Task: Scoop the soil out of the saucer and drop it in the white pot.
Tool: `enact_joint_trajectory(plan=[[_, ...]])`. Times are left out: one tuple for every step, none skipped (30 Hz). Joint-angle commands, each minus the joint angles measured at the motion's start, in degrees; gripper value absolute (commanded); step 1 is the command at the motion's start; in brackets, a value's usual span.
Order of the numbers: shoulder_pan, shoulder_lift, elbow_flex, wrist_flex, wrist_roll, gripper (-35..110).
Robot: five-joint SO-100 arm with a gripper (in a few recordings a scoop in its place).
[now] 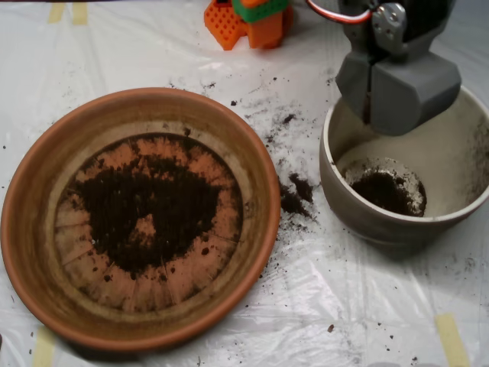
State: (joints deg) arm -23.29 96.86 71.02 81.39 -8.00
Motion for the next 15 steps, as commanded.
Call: enact_joint_trajectory(plan=[[-2.5,0.7,-5.4,1.0,-1.6,25],[-2.6,0.2,-5.7,1.1,-1.4,27],[-2.6,-0.1,-5.8,1.1,-1.1,28],[-2.7,-0.3,-5.7,1.1,-1.0,29],[-2.8,-0.5,-5.5,1.1,-0.8,30],[-2.9,-0.9,-5.5,1.1,-0.6,30],[-3.0,-1.2,-5.5,1.1,-0.6,32],[-3.2,-1.5,-5.5,1.1,-0.6,36],[-3.3,-1.7,-5.5,1.2,-0.8,39],[-3.4,-1.7,-5.4,1.4,-1.0,40],[-3.6,-1.5,-5.2,1.3,-1.0,40],[-3.7,-1.4,-5.2,1.3,-1.0,40],[-3.7,-1.2,-5.2,1.3,-0.9,39],[-3.7,-0.9,-4.9,1.3,-0.9,39],[-3.7,-0.7,-4.7,1.3,-0.9,39]])
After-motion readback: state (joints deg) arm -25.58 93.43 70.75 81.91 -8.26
